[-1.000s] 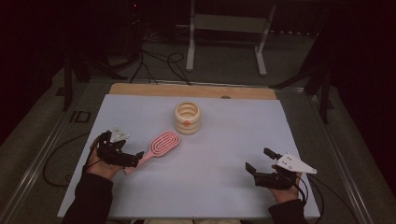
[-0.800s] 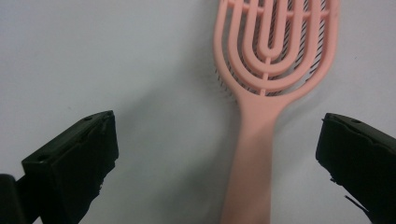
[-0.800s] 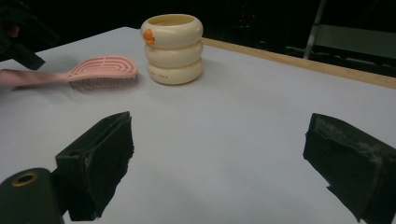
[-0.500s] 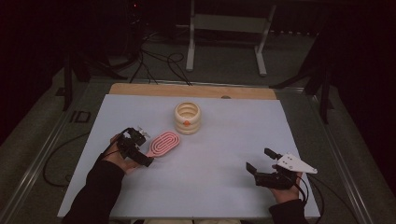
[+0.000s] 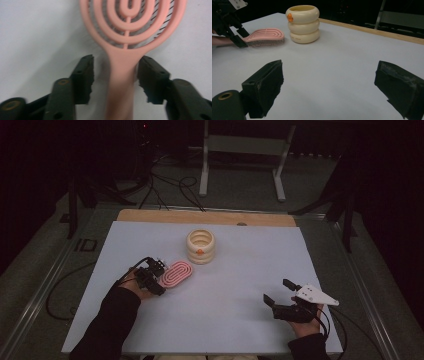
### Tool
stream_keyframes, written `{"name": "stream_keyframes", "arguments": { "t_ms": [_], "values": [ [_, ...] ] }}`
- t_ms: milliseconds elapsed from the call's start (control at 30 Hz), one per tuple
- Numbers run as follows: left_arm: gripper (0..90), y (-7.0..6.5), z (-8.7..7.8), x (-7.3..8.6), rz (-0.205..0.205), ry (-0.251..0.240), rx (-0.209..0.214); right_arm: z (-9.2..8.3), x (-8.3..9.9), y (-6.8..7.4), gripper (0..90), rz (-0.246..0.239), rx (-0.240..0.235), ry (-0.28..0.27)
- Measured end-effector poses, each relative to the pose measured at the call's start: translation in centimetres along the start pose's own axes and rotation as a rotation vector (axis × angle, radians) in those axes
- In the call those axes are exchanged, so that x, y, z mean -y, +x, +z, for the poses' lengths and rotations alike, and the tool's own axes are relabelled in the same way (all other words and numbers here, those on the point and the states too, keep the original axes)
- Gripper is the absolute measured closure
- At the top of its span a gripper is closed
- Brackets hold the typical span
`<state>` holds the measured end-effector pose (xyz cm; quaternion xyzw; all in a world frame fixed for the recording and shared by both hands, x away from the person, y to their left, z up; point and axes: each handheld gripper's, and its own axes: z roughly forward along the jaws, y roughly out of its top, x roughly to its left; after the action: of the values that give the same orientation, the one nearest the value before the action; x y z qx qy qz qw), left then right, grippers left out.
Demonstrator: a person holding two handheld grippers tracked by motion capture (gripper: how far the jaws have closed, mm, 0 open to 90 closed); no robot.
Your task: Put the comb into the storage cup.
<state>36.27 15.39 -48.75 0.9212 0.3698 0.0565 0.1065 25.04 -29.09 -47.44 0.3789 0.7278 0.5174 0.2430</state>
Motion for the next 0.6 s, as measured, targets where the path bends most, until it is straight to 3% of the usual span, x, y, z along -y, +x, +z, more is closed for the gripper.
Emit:
{"name": "stream_keyframes", "arguments": {
  "t_ms": [167, 600],
  "values": [
    [64.7, -0.01, 0.11, -0.33, -0.002, 0.018, 0.027, 0.04, -0.01, 0.04, 8.4, -0.001, -0.001, 0.001],
    [69.4, -0.60, -0.04, -0.34, 0.008, 0.005, 0.006, 0.22, 0.02, 0.17, 8.4, 0.003, -0.011, 0.007]
  ]
}}
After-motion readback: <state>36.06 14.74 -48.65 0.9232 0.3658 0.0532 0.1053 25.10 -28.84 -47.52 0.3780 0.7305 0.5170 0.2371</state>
